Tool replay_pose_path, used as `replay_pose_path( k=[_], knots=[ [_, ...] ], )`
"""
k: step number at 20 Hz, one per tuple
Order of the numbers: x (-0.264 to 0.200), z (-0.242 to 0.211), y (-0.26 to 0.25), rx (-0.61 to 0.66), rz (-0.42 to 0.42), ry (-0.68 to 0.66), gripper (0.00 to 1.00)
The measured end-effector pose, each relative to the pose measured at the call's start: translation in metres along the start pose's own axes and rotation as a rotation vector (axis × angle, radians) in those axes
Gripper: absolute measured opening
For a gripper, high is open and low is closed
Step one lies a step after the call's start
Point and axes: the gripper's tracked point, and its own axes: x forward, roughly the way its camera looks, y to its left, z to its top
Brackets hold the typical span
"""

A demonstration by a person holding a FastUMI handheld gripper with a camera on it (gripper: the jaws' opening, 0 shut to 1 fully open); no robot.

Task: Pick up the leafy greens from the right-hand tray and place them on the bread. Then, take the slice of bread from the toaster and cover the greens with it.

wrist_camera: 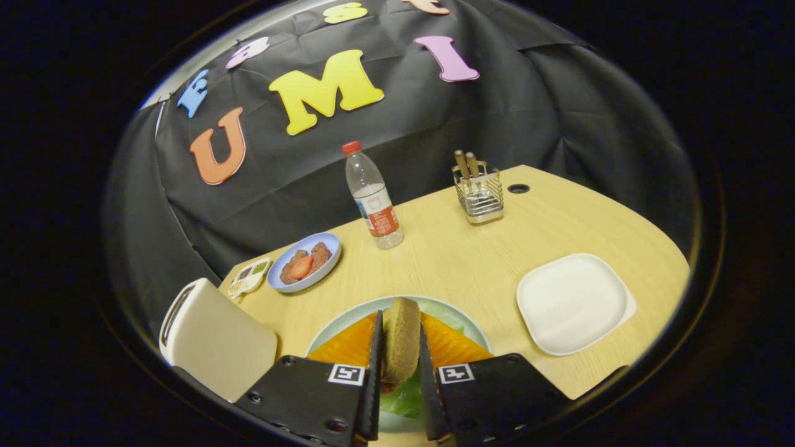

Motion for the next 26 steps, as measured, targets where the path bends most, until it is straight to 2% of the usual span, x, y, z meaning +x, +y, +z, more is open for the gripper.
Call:
replay_pose_path(
  k=[9, 10, 13, 14, 20, 26],
  knots=[
    [0.004, -0.017, -0.019, -0.164, -0.106, 0.004, 0.65],
    [0.004, -0.018, -0.018, -0.194, -0.113, 0.003, 0.74],
    [-0.003, -0.016, -0.01, -0.214, -0.106, -0.017, 0.81],
    [-0.005, -0.014, -0.009, -0.216, -0.109, -0.026, 0.87],
    [-0.042, -0.011, 0.016, -0.257, -0.106, -0.085, 0.94],
    [-0.116, 0.004, 0.053, -0.288, -0.078, -0.211, 0.94]
  ],
)
